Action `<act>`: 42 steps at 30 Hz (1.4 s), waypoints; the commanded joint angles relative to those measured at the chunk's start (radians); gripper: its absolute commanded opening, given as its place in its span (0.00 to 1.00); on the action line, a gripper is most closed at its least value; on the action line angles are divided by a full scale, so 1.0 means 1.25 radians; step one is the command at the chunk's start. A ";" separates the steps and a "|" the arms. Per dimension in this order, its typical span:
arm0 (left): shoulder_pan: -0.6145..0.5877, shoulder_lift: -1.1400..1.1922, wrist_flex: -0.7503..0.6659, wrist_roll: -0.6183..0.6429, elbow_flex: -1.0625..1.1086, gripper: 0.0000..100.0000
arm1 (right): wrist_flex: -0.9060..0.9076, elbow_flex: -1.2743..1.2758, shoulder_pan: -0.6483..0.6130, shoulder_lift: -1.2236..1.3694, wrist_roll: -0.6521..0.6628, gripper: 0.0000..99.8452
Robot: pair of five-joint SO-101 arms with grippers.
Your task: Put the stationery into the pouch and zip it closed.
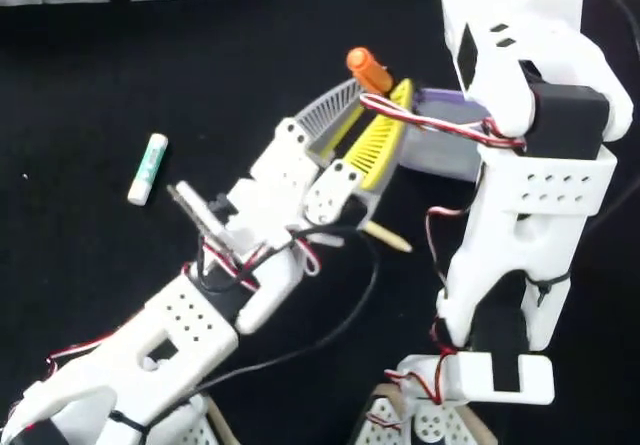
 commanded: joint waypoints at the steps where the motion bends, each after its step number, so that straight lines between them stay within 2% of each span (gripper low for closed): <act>1: 0.004 0.001 -0.016 -0.012 -0.019 0.03 | 0.002 -0.004 -0.011 -0.033 -0.005 0.01; 7: 0.003 0.199 -0.027 -0.108 -0.111 0.03 | 0.002 -0.004 -0.012 -0.033 -0.005 0.01; 12: -0.017 0.347 -0.176 -0.110 -0.126 0.03 | 0.002 -0.004 -0.006 -0.035 -0.005 0.01; 15: -0.019 0.385 -0.204 -0.110 -0.131 0.03 | 0.002 -0.003 -0.006 -0.036 -0.005 0.01; 19: -0.014 0.357 -0.204 -0.110 -0.123 0.03 | 0.002 -0.003 -0.006 -0.036 -0.005 0.01; 28: -0.014 0.147 -0.198 -0.109 -0.042 0.03 | 0.020 -0.004 -0.006 -0.037 -0.005 0.01; 34: -0.014 0.135 -0.193 -0.108 -0.036 0.03 | 0.020 -0.004 -0.007 -0.039 -0.005 0.01; 42: 0.048 0.157 -0.034 -0.102 -0.067 0.03 | 0.020 -0.004 -0.006 -0.039 -0.005 0.01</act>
